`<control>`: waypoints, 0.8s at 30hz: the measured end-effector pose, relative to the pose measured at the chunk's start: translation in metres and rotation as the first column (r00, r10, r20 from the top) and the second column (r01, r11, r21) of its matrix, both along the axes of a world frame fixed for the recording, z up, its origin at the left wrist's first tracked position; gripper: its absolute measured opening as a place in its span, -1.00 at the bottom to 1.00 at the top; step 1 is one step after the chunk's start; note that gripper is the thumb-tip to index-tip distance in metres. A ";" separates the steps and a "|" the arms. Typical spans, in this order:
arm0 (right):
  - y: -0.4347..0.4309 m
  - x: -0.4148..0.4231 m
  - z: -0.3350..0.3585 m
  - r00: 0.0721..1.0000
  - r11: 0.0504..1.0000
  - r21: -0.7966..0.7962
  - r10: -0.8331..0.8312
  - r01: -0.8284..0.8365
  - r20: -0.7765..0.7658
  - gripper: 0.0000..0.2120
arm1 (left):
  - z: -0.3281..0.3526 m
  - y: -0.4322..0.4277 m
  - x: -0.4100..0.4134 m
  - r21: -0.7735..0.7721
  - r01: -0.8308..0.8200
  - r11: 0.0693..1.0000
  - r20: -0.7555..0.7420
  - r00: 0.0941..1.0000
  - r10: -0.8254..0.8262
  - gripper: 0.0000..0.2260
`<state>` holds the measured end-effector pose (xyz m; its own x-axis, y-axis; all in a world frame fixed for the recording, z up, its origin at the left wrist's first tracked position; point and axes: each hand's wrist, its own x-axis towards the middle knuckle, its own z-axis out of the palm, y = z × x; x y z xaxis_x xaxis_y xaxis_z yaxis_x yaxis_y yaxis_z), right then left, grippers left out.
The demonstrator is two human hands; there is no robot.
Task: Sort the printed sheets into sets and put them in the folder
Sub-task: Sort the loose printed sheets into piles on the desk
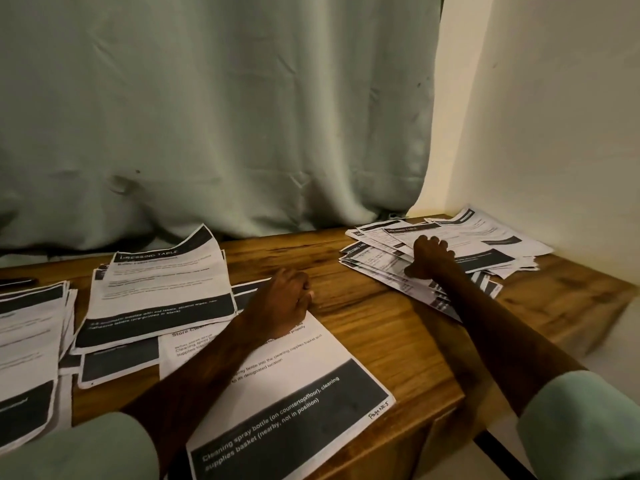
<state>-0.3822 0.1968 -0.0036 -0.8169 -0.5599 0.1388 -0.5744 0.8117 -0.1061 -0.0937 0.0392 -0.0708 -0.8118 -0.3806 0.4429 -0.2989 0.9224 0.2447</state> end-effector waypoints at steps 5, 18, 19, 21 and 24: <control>-0.007 -0.014 -0.005 0.995 0.998 0.032 0.055 -0.057 0.084 -0.19 | 0.000 0.000 0.000 0.003 -0.007 1.000 -0.015 1.000 0.007 -0.76; -0.004 -0.028 -0.011 0.996 0.996 0.085 0.017 -0.010 -0.083 -0.24 | 0.001 0.001 0.000 -0.014 -0.013 1.000 -0.049 0.999 0.013 -0.74; -0.002 -0.028 -0.012 0.991 0.995 0.096 0.027 -0.015 -0.131 -0.33 | 0.000 0.001 0.000 -0.020 -0.008 1.000 -0.055 0.998 0.006 -0.75; 0.004 -0.028 -0.014 0.976 0.994 0.107 0.050 -0.028 -0.210 -0.52 | -0.002 0.000 0.000 -0.017 -0.001 1.000 -0.065 0.998 0.000 -0.76; 0.004 -0.021 -0.014 0.967 0.997 0.074 0.052 -0.035 -0.248 -0.60 | -0.003 -0.002 0.000 -0.012 0.008 1.000 -0.074 0.997 -0.009 -0.78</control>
